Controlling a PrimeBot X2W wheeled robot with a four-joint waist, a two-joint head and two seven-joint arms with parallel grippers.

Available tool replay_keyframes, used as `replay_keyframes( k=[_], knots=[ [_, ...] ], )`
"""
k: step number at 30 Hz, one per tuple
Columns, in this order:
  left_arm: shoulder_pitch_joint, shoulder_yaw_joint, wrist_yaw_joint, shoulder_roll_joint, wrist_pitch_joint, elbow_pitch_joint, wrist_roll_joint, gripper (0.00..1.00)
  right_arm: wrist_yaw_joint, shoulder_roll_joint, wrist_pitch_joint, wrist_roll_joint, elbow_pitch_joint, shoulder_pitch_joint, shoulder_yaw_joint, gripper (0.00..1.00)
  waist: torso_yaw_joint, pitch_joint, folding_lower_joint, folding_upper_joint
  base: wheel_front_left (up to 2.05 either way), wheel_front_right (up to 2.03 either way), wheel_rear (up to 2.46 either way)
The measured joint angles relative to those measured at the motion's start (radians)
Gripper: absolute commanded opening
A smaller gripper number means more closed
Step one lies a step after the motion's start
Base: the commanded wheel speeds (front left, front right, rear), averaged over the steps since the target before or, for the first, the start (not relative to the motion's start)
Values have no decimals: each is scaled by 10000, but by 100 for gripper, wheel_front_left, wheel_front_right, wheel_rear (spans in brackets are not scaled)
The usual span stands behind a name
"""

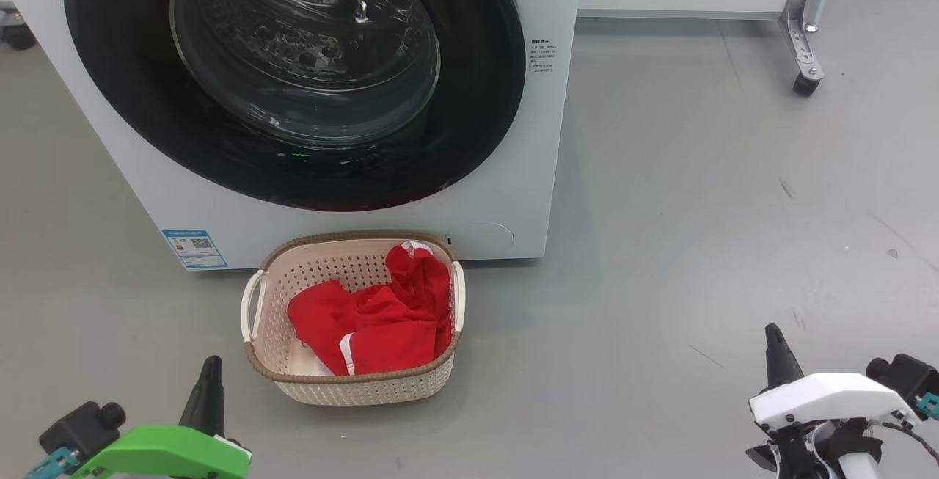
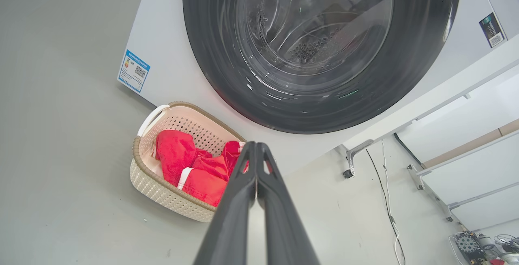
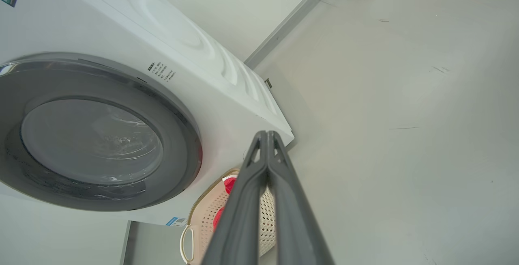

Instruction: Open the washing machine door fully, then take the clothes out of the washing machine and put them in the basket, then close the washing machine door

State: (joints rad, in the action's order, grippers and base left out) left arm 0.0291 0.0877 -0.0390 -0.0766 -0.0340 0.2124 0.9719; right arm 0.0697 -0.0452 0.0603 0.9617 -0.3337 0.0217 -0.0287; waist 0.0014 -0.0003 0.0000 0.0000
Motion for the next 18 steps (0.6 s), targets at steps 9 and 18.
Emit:
replay_keyframes(
  k=[9,18],
  knots=[
    [-140,-274,-117,46,244,88,1139,0,86,10,-303,1131,84,113,305,0,-3,5,0,0,0,0,0],
    [-328,-564,-293,88,506,207,2238,0,176,19,-644,2276,159,126,610,0,-6,10,0,0,0,0,0]
  ],
)
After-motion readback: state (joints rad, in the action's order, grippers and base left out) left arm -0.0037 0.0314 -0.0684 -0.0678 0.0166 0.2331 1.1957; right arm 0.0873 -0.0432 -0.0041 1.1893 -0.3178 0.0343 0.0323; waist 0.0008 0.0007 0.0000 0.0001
